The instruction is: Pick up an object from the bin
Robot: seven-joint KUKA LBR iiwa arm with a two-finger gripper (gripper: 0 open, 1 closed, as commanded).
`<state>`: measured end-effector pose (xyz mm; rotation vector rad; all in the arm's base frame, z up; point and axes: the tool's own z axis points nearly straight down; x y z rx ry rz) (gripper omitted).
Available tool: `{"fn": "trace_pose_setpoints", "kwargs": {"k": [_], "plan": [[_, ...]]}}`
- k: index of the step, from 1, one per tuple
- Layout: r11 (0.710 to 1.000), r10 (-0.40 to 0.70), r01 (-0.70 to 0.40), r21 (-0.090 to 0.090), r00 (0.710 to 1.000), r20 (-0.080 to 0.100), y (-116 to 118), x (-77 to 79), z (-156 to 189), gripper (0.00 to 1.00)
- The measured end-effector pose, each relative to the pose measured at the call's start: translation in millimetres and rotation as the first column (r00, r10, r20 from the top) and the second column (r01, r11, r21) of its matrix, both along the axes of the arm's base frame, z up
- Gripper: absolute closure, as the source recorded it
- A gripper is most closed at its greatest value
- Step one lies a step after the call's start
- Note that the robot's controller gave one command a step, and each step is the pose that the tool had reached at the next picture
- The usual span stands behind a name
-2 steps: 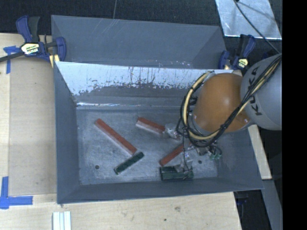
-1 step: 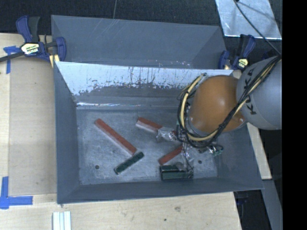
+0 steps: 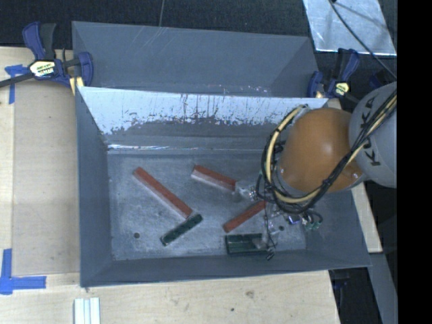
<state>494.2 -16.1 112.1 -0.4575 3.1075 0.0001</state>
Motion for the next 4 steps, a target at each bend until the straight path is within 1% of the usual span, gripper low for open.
{"fn": "trace_pose_setpoints", "kwargs": {"k": [1,2,3,4], "plan": [[0.984,0.176,-0.176,-0.001,0.984,0.005,3,23.9,-30,0.0],[0.982,-0.19,0.19,0.003,0.982,0.009,-6,2.9,-40,1.0],[0.982,-0.19,0.19,0.003,0.982,0.009,-6,2.9,-40,1.0],[0.982,-0.19,0.19,0.001,0.982,0.002,-6,1.2,-35,1.0]]}}
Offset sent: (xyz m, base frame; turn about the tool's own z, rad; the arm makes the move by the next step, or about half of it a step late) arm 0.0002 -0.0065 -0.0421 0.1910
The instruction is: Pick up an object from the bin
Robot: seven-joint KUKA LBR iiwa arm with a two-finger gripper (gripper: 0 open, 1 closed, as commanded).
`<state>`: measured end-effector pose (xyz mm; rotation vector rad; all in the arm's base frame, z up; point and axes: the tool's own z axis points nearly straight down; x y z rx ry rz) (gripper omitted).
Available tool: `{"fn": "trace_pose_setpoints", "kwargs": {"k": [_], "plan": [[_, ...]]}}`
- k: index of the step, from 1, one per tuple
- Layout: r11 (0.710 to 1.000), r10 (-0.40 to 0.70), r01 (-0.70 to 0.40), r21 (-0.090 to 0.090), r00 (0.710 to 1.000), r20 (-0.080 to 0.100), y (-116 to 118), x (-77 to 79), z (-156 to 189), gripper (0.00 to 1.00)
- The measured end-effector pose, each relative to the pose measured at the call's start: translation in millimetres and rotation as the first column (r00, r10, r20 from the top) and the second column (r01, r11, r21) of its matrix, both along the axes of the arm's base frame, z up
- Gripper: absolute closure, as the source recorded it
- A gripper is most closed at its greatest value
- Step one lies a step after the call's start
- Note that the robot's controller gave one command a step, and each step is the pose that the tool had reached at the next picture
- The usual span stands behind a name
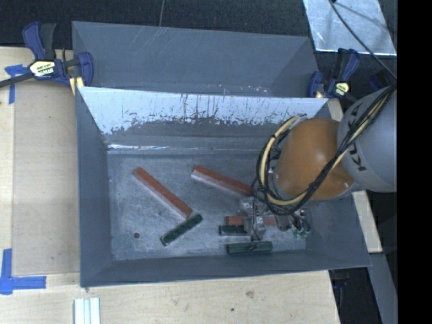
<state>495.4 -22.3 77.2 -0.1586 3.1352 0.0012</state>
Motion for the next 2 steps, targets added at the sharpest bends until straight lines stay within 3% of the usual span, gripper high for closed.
{"fn": "trace_pose_setpoints", "kwargs": {"k": [1,2], "plan": [[1.0,0.001,-0.001,0.0,1.0,-0.01,0,-2.2,21,1.0],[1.0,0.0,0.0,-0.001,1.0,-0.002,0,-0.3,44,1.0]]}}
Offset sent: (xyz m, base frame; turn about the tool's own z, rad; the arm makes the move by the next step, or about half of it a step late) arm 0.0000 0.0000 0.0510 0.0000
